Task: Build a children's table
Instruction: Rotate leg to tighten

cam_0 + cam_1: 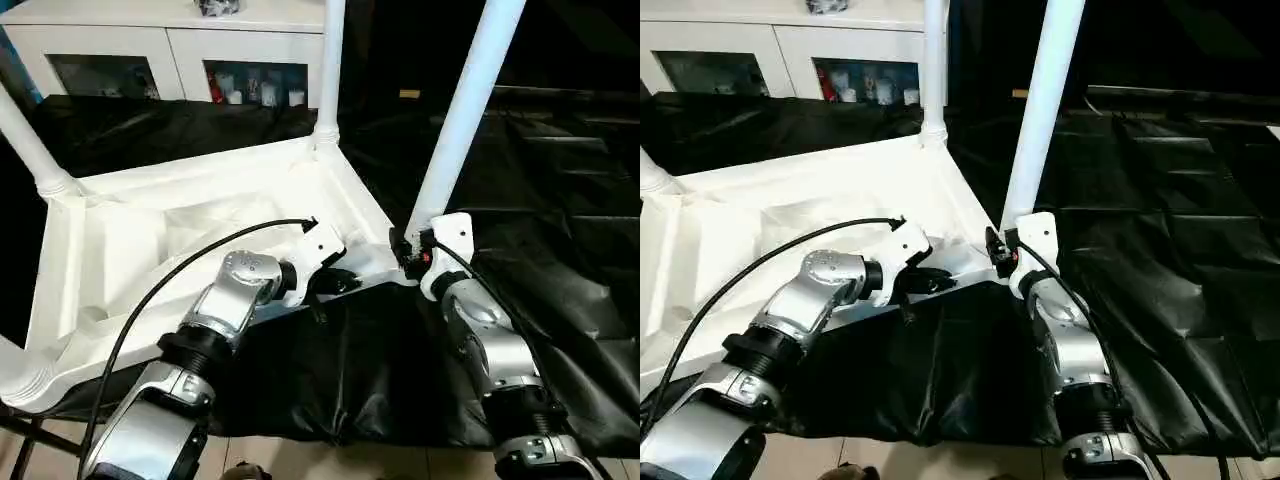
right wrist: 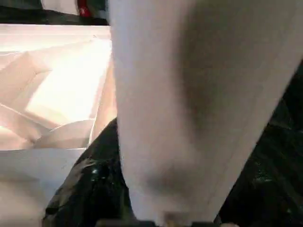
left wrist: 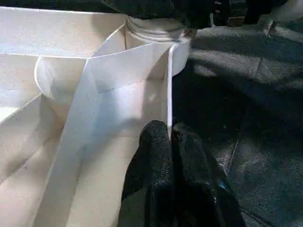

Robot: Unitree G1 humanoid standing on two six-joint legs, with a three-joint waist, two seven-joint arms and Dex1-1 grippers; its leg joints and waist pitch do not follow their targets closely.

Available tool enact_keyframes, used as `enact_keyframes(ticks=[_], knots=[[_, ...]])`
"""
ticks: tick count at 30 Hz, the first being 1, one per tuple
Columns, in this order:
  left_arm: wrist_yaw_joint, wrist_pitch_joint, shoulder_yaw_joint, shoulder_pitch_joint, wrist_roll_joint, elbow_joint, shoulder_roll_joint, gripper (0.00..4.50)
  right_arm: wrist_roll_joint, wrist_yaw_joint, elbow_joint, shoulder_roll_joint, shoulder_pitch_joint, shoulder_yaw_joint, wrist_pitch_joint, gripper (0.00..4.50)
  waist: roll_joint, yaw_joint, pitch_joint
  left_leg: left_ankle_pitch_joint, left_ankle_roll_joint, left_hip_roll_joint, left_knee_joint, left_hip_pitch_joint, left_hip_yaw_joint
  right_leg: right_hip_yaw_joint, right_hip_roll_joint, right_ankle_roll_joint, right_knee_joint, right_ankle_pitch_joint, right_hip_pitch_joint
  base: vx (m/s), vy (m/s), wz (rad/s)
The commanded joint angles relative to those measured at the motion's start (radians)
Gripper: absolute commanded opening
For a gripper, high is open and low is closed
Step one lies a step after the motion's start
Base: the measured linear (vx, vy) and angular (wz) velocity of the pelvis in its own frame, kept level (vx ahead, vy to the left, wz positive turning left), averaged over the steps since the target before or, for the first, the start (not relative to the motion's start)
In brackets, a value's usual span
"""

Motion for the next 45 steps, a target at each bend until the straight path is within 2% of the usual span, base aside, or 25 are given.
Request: enact_keyframes(ticks=[1, 3, 5, 6, 7, 9, 11, 13, 15, 17, 18, 19, 23, 28, 31, 32, 34, 38, 39, 40, 42, 44, 45], knots=[[-0.061, -0.023, -0.045, 0.005, -0.024, -0.035, -0.024, 0.0, 0.011, 0.12, 0.028, 0.028, 0.027, 0.119, 0.026, 2.74, -0.008, 0.001, -0.042, -0.228, 0.045, 0.035, -0.07, 0.0, -0.01, 0.045, -0.057, -0.18, -0.083, -0.209, 0.033, 0.0, 0.0, 0.0], [-0.103, -0.034, -0.046, 0.013, -0.033, -0.043, 0.004, 0.0, 0.02, 0.183, 0.005, -0.009, 0.04, 0.136, 0.021, 3.0, -0.01, 0.001, -0.043, -0.206, 0.054, 0.035, -0.067, 0.0, -0.009, 0.045, -0.056, -0.187, -0.08, -0.184, 0.034, 0.0, 0.0, 0.0], [-0.127, -0.043, -0.048, 0.016, -0.038, -0.046, 0.022, 0.0, 0.025, 0.224, -0.007, -0.031, 0.047, 0.147, 0.018, 3.0, -0.009, 0.001, -0.044, -0.183, 0.065, 0.034, -0.066, -0.004, -0.009, 0.044, -0.055, -0.191, -0.076, -0.155, 0.039, 0.0, 0.0, 0.0], [-0.168, -0.058, -0.049, 0.02, -0.049, -0.05, 0.044, 0.0, 0.044, 0.294, -0.033, -0.061, 0.059, 0.158, 0.022, 3.0, -0.006, 0.002, -0.046, -0.176, 0.069, 0.036, -0.063, 0.0, -0.009, 0.045, -0.055, -0.203, -0.074, -0.125, 0.037, 0.0, 0.0, 0.0], [-0.203, -0.072, -0.051, 0.022, -0.057, -0.054, 0.063, 0.0, 0.068, 0.357, -0.06, -0.085, 0.071, 0.166, 0.031, 3.0, -0.008, 0.002, -0.045, -0.168, 0.076, 0.035, -0.062, 0.0, -0.01, 0.044, -0.053, -0.207, -0.072, -0.102, 0.041, 0.0, 0.0, 0.0], [-0.256, -0.085, -0.054, 0.025, -0.07, -0.063, 0.089, 0.0, 0.1, 0.453, -0.102, -0.121, 0.09, 0.179, 0.044, 3.0, -0.006, 0.001, -0.05, -0.11, 0.112, 0.035, -0.053, -0.001, -0.008, 0.043, -0.049, -0.241, -0.056, 0.042, 0.043, 0.0, 0.0, 0.0], [-0.298, -0.086, -0.057, 0.023, -0.075, -0.066, 0.112, 0.0, 0.128, 0.551, -0.145, -0.164, 0.108, 0.2, 0.06, 3.0, -0.003, 0.002, -0.049, -0.105, 0.129, 0.036, -0.052, 0.001, -0.007, 0.041, -0.049, -0.261, -0.053, 0.074, 0.041, 0.0, 0.0, 0.0], [-0.328, -0.091, -0.06, 0.022, -0.078, -0.065, 0.127, 0.0, 0.146, 0.628, -0.177, -0.198, 0.121, 0.221, 0.076, 3.0, -0.003, 0.005, -0.046, -0.125, 0.131, 0.037, -0.052, 0.001, -0.006, 0.039, -0.049, -0.268, -0.056, 0.049, 0.043, 0.0, 0.0, 0.0], [-0.376, -0.104, -0.067, 0.018, -0.078, -0.06, 0.148, 0.0, 0.164, 0.751, -0.222, -0.258, 0.139, 0.257, 0.098, 3.0, -0.003, 0.011, -0.044, -0.16, 0.121, 0.043, -0.054, 0.005, -0.004, 0.04, -0.051, -0.272, -0.06, -0.008, 0.039, 0.0, 0.0, 0.0], [-0.382, -0.107, -0.067, 0.016, -0.078, -0.058, 0.15, 0.0, 0.167, 0.771, -0.228, -0.269, 0.142, 0.264, 0.1, 3.0, -0.002, 0.011, -0.041, -0.178, 0.11, 0.043, -0.058, 0.003, -0.004, 0.041, -0.053, -0.27, -0.063, -0.053, 0.039, 0.0, 0.0, 0.0], [-0.404, -0.117, -0.07, 0.009, -0.082, -0.048, 0.159, 0.0, 0.179, 0.838, -0.251, -0.307, 0.149, 0.287, 0.112, 3.0, -0.002, 0.013, -0.039, -0.194, 0.102, 0.043, -0.06, 0.005, -0.004, 0.041, -0.054, -0.264, -0.068, -0.088, 0.039, 0.0, 0.0, 0.0], [-0.417, -0.123, -0.074, 0.005, -0.084, -0.042, 0.165, 0.0, 0.183, 0.876, -0.263, -0.33, 0.153, 0.299, 0.117, 2.86, -0.002, 0.016, -0.04, -0.201, 0.099, 0.045, -0.059, 0.008, -0.003, 0.043, -0.056, -0.263, -0.068, -0.103, 0.037, 0.0, 0.0, 0.0], [-0.444, -0.134, -0.079, -0.006, -0.085, -0.028, 0.175, 0.0, 0.188, 0.947, -0.28, -0.371, 0.154, 0.321, 0.136, 2.66, -0.003, 0.023, -0.042, -0.186, 0.099, 0.046, -0.058, 0.006, -0.003, 0.043, -0.058, -0.262, -0.066, -0.103, 0.039, 0.0, 0.0, 0.0], [-0.469, -0.14, -0.076, -0.013, -0.084, -0.019, 0.183, 0.0, 0.197, 0.965, -0.284, -0.368, 0.143, 0.325, 0.158, 2.29, -0.002, 0.028, -0.044, -0.161, 0.098, 0.044, -0.056, 0.004, -0.004, 0.042, -0.058, -0.268, -0.063, -0.073, 0.039, 0.0, 0.0, 0.0], [-0.468, -0.135, -0.071, -0.011, -0.086, -0.021, 0.182, 0.0, 0.204, 0.959, -0.295, -0.361, 0.147, 0.325, 0.17, 2.16, -0.002, 0.028, -0.045, -0.161, 0.096, 0.044, -0.057, 0.004, -0.005, 0.041, -0.058, -0.265, -0.062, -0.076, 0.04, 0.0, 0.0, 0.0], [-0.466, -0.133, -0.069, -0.01, -0.087, -0.021, 0.181, 0.0, 0.206, 0.958, -0.297, -0.361, 0.15, 0.324, 0.171, 2.16, 0.002, 0.029, -0.046, -0.164, 0.095, 0.044, -0.057, 0.005, -0.005, 0.041, -0.059, -0.267, -0.063, -0.079, 0.039, 0.0, 0.0, 0.0], [-0.464, -0.131, -0.068, -0.008, -0.089, -0.019, 0.179, 0.0, 0.21, 0.96, -0.301, -0.361, 0.155, 0.324, 0.175, 2.12, 0.0, 0.028, -0.045, -0.172, 0.091, 0.044, -0.057, 0.006, -0.004, 0.042, -0.058, -0.267, -0.064, -0.088, 0.039, 0.0, 0.0, 0.0], [-0.407, -0.107, -0.055, 0.009, -0.088, -0.03, 0.166, 0.0, 0.219, 0.875, -0.31, -0.325, 0.187, 0.279, 0.182, 2.05, 0.0, 0.029, -0.044, -0.175, 0.086, 0.044, -0.059, 0.005, -0.004, 0.043, -0.059, -0.264, -0.065, -0.093, 0.039, 0.0, 0.0, 0.0], [-0.378, -0.1, -0.052, 0.01, -0.08, -0.028, 0.158, 0.0, 0.222, 0.837, -0.309, -0.306, 0.194, 0.259, 0.181, 2.05, -0.006, 0.027, -0.044, -0.189, 0.081, 0.044, -0.061, 0.006, -0.004, 0.042, -0.059, -0.259, -0.068, -0.119, 0.039, 0.0, 0.0, 0.0], [-0.378, -0.1, -0.052, 0.01, -0.08, -0.028, 0.158, 0.0, 0.222, 0.837, -0.309, -0.306, 0.194, 0.259, 0.181, 2.04, -0.004, 0.027, -0.043, -0.197, 0.077, 0.045, -0.062, 0.006, -0.005, 0.043, -0.06, -0.256, -0.069, -0.137, 0.037, 0.0, 0.0, 0.0], [-0.329, -0.082, -0.046, 0.016, -0.069, -0.034, 0.141, 0.0, 0.21, 0.739, -0.295, -0.259, 0.202, 0.222, 0.177, 2.02, -0.003, 0.026, -0.038, -0.251, 0.054, 0.046, -0.068, 0.011, -0.006, 0.046, -0.063, -0.237, -0.08, -0.233, 0.031, 0.0, 0.0, 0.0], [-0.269, -0.055, -0.041, 0.023, -0.06, -0.047, 0.115, 0.0, 0.175, 0.606, -0.259, -0.203, 0.198, 0.19, 0.177, 2.0, -0.01, 0.023, -0.036, -0.273, 0.034, 0.045, -0.074, 0.012, -0.009, 0.046, -0.066, -0.216, -0.087, -0.301, 0.03, 0.0, 0.0, 0.0], [-0.269, -0.055, -0.041, 0.023, -0.06, -0.047, 0.115, 0.0, 0.175, 0.606, -0.259, -0.203, 0.198, 0.19, 0.177, 1.99, -0.01, 0.021, -0.035, -0.275, 0.027, 0.045, -0.075, 0.009, -0.009, 0.047, -0.065, -0.208, -0.086, -0.315, 0.03, 0.0, 0.0, 0.0]])
